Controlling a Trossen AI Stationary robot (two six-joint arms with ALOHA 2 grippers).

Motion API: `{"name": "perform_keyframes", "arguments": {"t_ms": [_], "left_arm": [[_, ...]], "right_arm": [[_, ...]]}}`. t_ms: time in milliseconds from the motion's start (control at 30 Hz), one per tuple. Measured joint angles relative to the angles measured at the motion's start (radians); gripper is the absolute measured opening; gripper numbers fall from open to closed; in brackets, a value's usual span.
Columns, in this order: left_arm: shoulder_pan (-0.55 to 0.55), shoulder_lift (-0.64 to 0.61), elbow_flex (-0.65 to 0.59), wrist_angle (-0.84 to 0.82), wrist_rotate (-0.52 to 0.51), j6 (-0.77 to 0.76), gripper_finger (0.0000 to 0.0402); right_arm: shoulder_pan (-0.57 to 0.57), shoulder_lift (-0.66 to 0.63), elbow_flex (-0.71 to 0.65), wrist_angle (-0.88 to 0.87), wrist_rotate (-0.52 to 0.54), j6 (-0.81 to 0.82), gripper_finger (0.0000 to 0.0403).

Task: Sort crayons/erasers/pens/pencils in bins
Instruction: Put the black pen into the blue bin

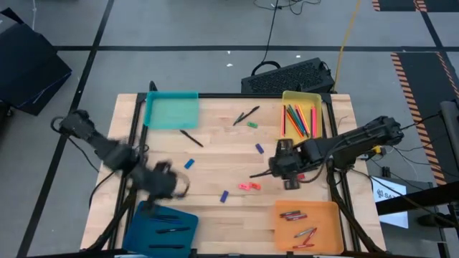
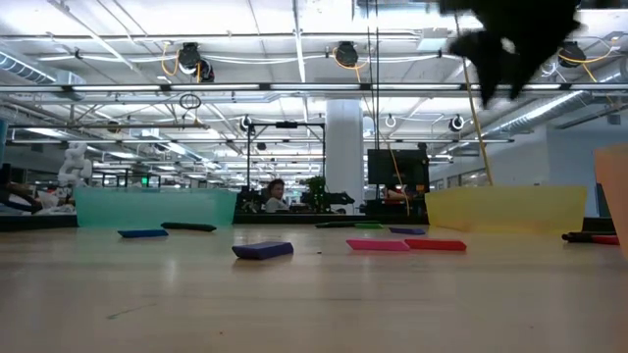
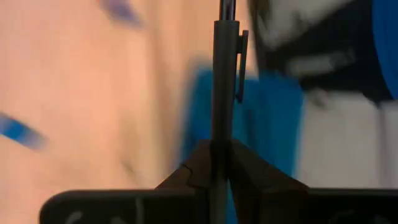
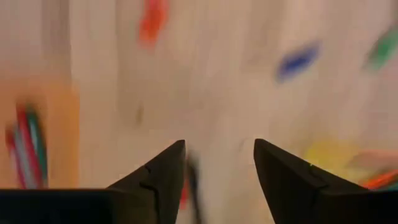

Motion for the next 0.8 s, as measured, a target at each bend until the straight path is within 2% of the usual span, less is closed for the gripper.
{"name": "perform_keyframes", "arguments": {"t_ms": [133, 267, 367, 467, 633, 800], "left_arm": [[-0.207, 0.010, -0.123, 0.077, 0.068, -0.262, 0.0032], [-0.267, 0.096, -0.192, 0.216, 0.093, -0.382, 0.0031], [-0.270, 0.187, -0.197, 0.260, 0.121, -0.348, 0.0031], [-0.262, 0.292, -0.197, 0.273, 0.197, -0.263, 0.0032], [-0.267, 0.417, -0.197, 0.277, 0.294, -0.155, 0.0035], [-0.276, 0.456, -0.197, 0.275, 0.297, -0.104, 0.0035]], "right_arm": [[0.007, -0.044, -0.194, -0.089, -0.151, 0.039, 0.0162], [0.006, -0.118, -0.394, -0.091, -0.241, 0.076, 0.0148], [-0.011, -0.148, -0.497, -0.081, -0.253, 0.059, 0.0145], [-0.034, -0.146, -0.558, -0.064, -0.255, 0.005, 0.0145], [-0.077, -0.110, -0.556, -0.060, -0.250, 0.022, 0.0138], [-0.115, -0.063, -0.556, -0.053, -0.248, 0.022, 0.0124]]}}
